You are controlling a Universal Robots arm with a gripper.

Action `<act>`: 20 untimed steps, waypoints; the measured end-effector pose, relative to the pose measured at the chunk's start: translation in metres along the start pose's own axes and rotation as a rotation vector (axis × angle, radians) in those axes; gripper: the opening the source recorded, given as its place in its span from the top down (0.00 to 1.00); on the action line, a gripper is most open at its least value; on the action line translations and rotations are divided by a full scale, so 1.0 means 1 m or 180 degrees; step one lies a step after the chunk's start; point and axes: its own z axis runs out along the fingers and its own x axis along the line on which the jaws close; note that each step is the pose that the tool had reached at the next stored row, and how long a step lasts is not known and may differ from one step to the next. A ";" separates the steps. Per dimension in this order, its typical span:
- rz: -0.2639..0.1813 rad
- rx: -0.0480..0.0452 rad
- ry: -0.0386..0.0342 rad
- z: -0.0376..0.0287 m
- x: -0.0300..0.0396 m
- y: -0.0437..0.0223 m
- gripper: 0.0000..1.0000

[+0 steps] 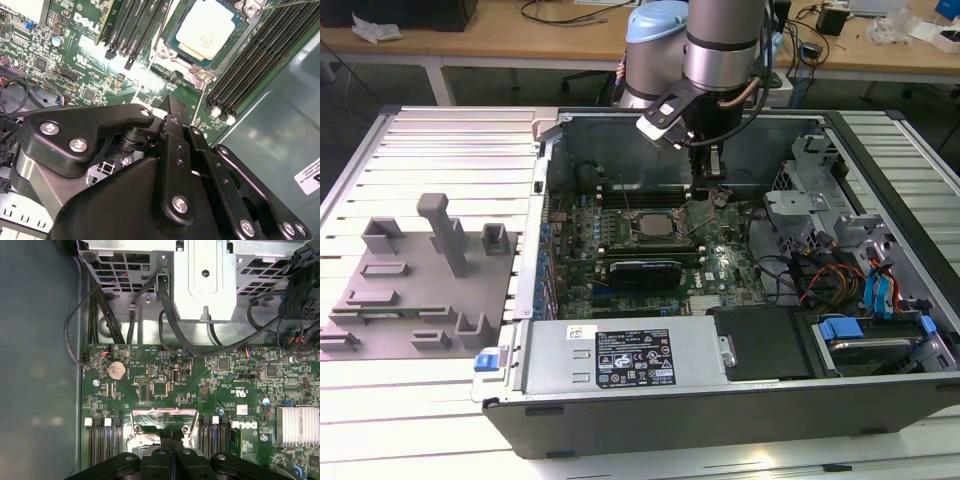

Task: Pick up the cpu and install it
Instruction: 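Close the cpu cover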

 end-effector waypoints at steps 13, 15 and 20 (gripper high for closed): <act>0.0000 0.0000 0.0000 0.0005 0.0000 0.0107 0.89; 0.0000 0.0000 0.0000 0.0007 -0.0001 0.0131 0.89; 0.0000 0.0000 0.0000 0.0010 -0.0001 0.0190 0.89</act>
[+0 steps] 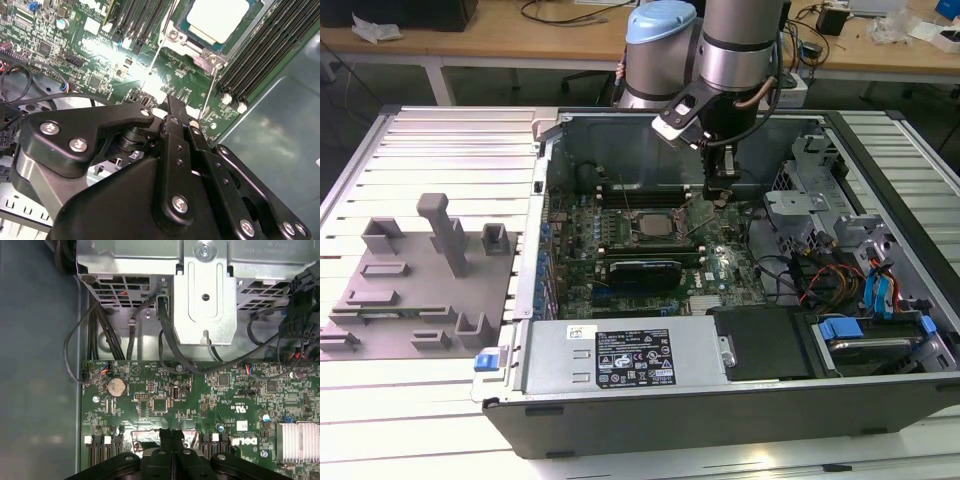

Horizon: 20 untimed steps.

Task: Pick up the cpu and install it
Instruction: 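Close the cpu cover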

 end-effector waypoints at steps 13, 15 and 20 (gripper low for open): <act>0.0000 0.0000 0.0000 0.0009 0.0000 0.0163 0.89; 0.0000 0.0000 0.0000 0.0011 -0.0001 0.0210 0.89; 0.0000 0.0000 0.0000 0.0053 0.0001 0.0219 0.89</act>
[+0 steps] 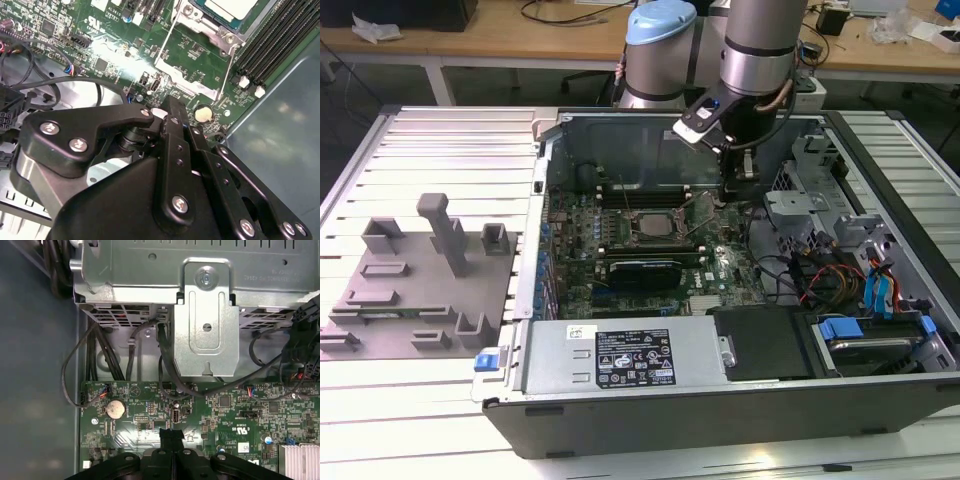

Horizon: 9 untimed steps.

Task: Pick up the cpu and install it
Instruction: 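Close the cpu cover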

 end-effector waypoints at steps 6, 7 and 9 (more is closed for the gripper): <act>-0.0001 0.0019 0.0000 0.0086 0.0004 0.0007 0.89; -0.0001 0.0023 0.0000 0.0098 0.0004 0.0008 0.89; -0.0001 0.0033 0.0000 0.0127 0.0005 0.0009 0.89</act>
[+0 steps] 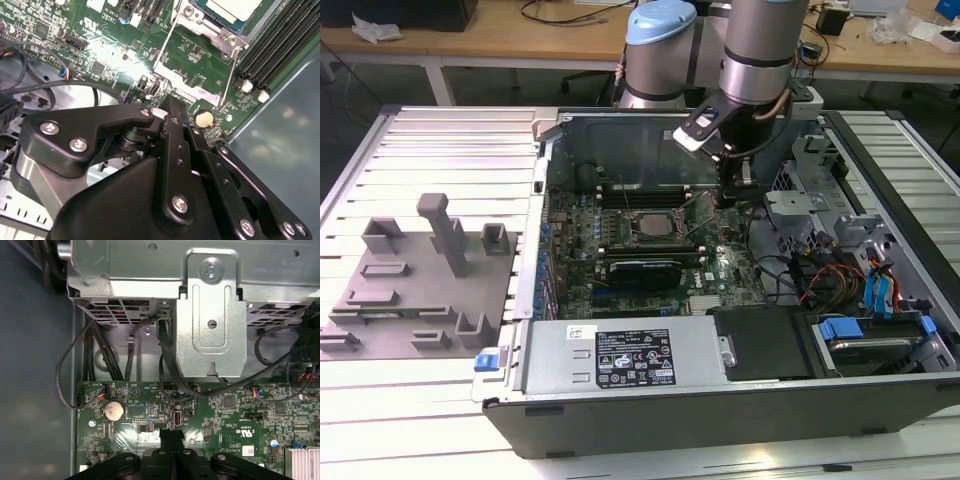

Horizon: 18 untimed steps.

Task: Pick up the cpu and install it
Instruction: 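Close the cpu cover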

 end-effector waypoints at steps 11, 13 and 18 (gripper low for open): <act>0.0000 0.0007 0.0006 0.0025 0.0001 -0.0007 0.89; 0.0000 0.0008 0.0006 0.0023 0.0000 -0.0020 0.89; 0.0000 0.0008 0.0007 0.0021 0.0002 -0.0106 0.89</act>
